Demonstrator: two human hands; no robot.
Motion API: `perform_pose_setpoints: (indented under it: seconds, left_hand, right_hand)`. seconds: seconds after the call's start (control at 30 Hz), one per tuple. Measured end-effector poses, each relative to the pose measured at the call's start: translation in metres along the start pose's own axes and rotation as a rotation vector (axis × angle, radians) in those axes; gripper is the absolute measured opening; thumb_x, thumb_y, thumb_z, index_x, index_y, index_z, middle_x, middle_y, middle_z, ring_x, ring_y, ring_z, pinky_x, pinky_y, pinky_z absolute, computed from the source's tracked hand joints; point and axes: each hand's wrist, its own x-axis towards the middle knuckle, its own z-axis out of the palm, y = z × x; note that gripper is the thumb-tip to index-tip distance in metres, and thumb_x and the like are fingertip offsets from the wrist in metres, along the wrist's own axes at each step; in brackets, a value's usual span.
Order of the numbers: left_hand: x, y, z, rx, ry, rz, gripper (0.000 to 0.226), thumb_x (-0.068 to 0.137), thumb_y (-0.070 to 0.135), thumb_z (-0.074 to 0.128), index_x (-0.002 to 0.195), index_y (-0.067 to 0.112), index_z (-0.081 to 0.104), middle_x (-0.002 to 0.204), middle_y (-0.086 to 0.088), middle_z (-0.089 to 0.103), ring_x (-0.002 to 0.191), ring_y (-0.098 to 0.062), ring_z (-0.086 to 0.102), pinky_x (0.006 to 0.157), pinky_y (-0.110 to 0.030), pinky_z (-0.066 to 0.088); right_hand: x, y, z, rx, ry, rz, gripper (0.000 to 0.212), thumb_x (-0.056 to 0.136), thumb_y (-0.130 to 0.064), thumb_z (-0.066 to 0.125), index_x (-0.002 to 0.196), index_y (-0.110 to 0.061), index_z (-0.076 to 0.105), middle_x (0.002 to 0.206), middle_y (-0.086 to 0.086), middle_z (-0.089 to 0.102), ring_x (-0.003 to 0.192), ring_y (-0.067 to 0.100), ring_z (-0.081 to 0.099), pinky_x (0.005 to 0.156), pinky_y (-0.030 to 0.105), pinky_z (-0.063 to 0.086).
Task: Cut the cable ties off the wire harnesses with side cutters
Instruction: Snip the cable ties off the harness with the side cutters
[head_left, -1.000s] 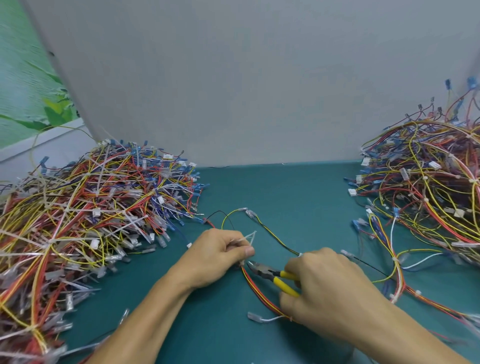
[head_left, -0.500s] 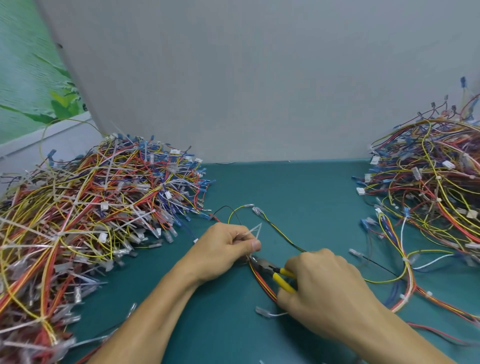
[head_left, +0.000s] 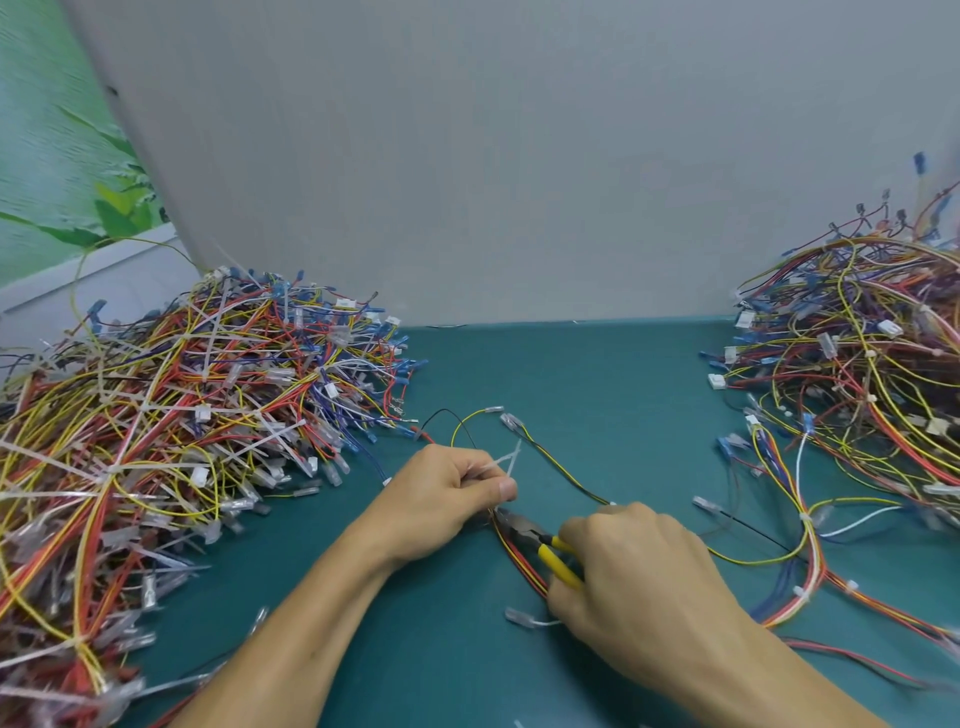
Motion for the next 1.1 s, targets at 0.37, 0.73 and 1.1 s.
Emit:
perform_pose_setpoints:
  seconds: [0.37,0.73,1.1]
  left_hand:
    - [0.0,0.002,0.0,0.031,0.0,0.002,0.018,0.088,0.025,0.067,0.072,0.017,0.068,0.054,0.011,0.04,0.054,-0.007,0.033,0.055,-0.024,0.028]
    - [0.0,0.003,0.001,0.032,-0.001,0.011,0.02,0.088,0.024,0.067,0.068,0.019,0.066,0.054,0.01,0.042,0.052,-0.008,0.033,0.052,-0.022,0.027]
    - [-0.008,0.016,0.009,-0.146,0.114,0.088,0.027,0.101,0.024,0.042,0.081,0.019,0.057,0.066,0.007,0.052,0.058,-0.009,0.047,0.057,-0.017,0.038]
  right_hand:
    - [0.004,0.003,0.002,-0.016,-0.005,-0.04,0.022,0.087,-0.039,0.045,0.08,-0.019,0.042,0.079,0.002,0.041,0.075,0.031,0.037,0.06,0.033,0.028]
    - [0.002,0.007,0.002,0.009,0.007,-0.078,0.025,0.087,-0.042,0.045,0.08,-0.019,0.043,0.076,0.004,0.041,0.073,0.033,0.039,0.06,0.033,0.029]
    - [0.013,0.084,-0.036,0.138,0.182,0.049,0.021,0.076,-0.038,0.058,0.088,-0.021,0.059,0.08,-0.001,0.064,0.081,0.024,0.058,0.069,0.036,0.049]
